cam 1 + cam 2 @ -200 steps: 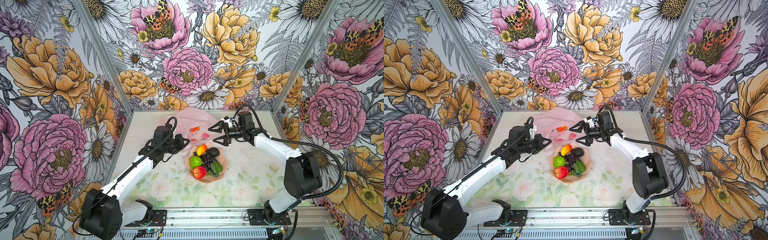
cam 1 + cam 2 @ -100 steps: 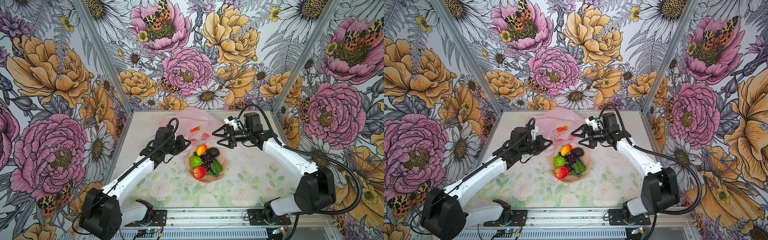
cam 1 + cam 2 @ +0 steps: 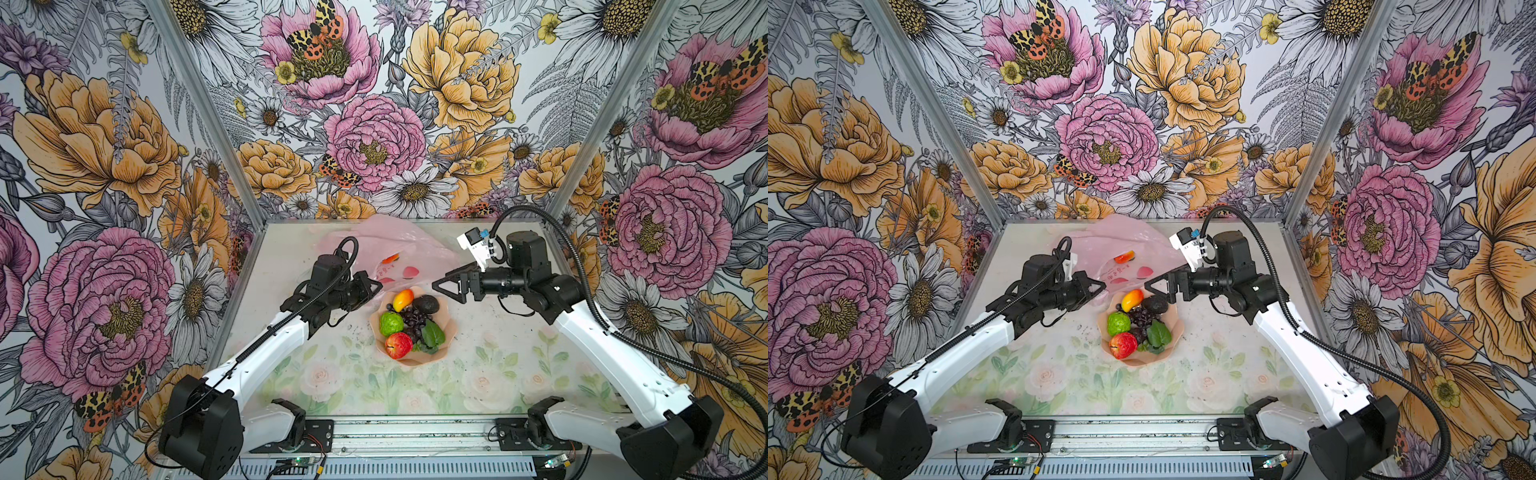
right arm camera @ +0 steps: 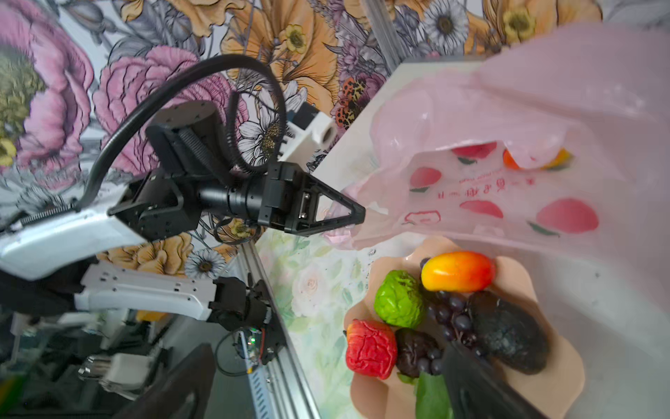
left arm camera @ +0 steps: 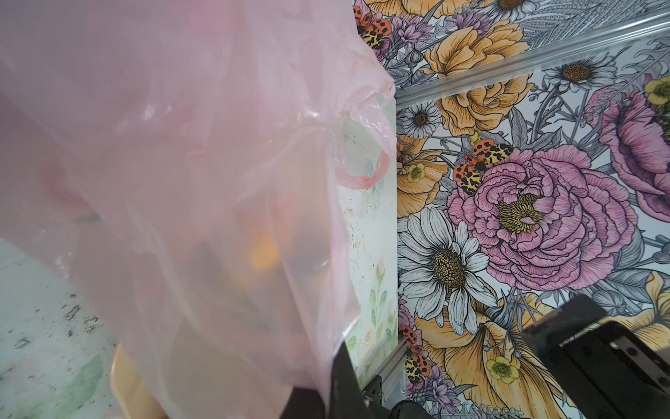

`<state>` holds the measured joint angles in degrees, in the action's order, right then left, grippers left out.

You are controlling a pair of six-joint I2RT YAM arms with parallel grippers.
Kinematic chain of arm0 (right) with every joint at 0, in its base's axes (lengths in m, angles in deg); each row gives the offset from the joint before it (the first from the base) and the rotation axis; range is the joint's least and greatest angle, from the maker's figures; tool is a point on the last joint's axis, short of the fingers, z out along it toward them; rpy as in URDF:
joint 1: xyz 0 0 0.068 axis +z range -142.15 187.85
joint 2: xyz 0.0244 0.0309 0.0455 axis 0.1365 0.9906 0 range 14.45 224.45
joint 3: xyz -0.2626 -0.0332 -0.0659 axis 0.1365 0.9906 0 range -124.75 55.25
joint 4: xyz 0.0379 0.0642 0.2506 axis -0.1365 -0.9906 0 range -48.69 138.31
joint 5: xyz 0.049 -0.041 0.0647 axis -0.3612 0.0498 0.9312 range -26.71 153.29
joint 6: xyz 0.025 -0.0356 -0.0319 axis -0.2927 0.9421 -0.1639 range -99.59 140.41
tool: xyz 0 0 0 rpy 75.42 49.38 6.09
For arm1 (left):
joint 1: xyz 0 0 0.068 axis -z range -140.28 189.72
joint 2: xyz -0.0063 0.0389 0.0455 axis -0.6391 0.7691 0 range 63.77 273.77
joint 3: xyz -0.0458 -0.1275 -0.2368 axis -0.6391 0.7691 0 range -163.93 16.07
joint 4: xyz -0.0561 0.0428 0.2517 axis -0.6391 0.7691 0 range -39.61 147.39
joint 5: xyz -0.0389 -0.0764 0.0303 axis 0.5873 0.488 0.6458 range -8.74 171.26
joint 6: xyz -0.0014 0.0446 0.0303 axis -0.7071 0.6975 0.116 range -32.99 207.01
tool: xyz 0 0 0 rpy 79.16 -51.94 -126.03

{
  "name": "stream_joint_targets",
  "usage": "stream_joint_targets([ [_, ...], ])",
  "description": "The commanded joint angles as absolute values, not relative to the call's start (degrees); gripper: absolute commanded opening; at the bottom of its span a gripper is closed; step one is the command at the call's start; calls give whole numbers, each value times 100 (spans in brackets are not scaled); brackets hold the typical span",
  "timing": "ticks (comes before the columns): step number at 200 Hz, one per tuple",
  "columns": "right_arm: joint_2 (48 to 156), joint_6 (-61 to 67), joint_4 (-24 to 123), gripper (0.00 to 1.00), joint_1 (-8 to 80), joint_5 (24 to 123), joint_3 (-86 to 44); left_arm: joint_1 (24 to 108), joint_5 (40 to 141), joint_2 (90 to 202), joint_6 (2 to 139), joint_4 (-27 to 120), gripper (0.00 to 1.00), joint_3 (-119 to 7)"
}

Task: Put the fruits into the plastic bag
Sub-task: 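Swing the open right gripper over the plate toward the second red apple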

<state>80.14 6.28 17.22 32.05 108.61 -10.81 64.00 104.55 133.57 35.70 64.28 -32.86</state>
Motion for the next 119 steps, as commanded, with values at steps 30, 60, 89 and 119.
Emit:
stream_joint_targets([
  [30, 7246, 4031, 1660, 100, 3692, 10568, -480, 6449, 10266, 13208, 3522, 6417, 0, -3148],
  [60, 7140, 4781, 1658, 99, 3853, 10763, -264, 6435, 10270, 13142, 3544, 6459, 0, -3096],
  [89, 7191, 5224, 1650, 99, 4074, 10658, -180, 6403, 10292, 13086, 3567, 6497, 0, -3069],
  [119, 7404, 5530, 1574, 100, 4309, 10415, -162, 6347, 10349, 13057, 3590, 6523, 0, -3051],
])
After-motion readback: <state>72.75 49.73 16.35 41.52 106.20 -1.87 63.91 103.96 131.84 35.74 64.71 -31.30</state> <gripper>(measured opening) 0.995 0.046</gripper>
